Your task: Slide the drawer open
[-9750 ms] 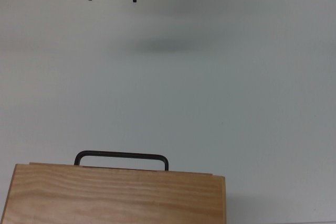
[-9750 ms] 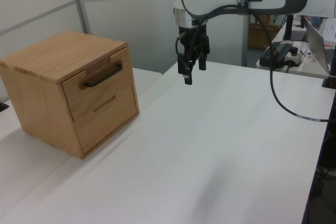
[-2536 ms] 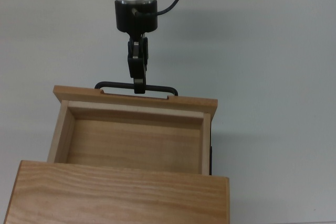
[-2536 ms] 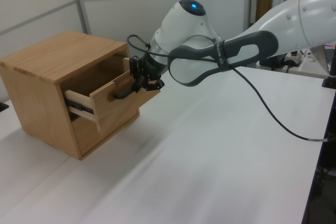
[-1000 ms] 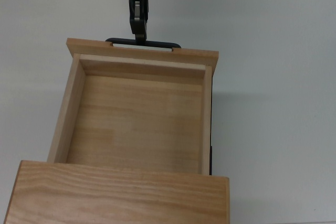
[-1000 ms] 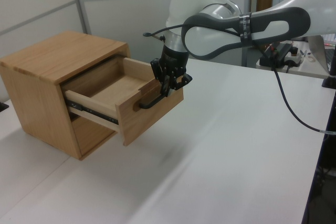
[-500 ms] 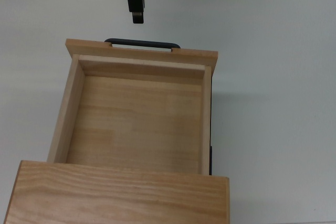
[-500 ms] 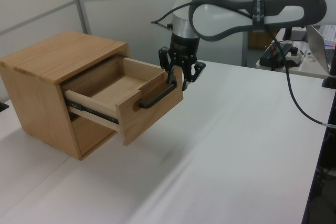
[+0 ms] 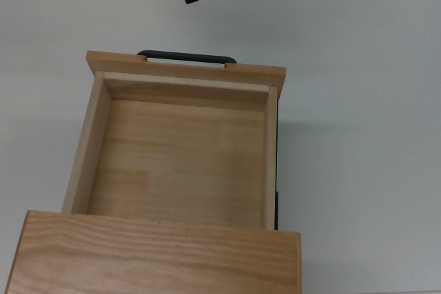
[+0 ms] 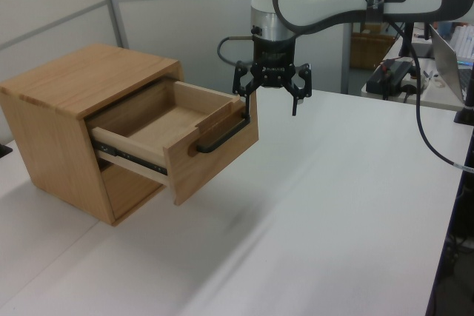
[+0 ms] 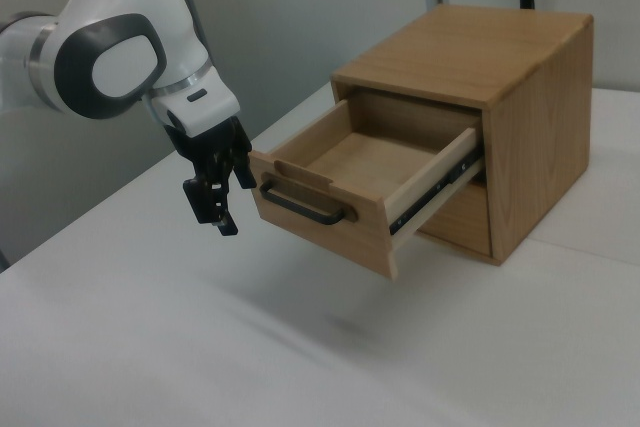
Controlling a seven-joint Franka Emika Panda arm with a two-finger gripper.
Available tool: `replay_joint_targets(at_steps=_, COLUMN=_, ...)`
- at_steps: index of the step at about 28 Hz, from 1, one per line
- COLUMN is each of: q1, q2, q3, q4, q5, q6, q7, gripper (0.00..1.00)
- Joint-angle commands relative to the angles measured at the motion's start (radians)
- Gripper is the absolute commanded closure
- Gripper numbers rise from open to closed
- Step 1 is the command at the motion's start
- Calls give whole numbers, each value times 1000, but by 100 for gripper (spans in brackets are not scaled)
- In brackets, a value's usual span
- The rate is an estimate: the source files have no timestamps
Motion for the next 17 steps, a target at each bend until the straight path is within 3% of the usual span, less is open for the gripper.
replay_joint_targets(at_steps=1, q1=6, q2=6, q3=-6, q4=6, q5=-3, q6=-26, q7=-237, gripper=0)
replay_joint_targets(at_steps=17, q1=-3, q2=21, q3=-11, q4=5, q5=-7, q6=-31, q7=-838, gripper=0)
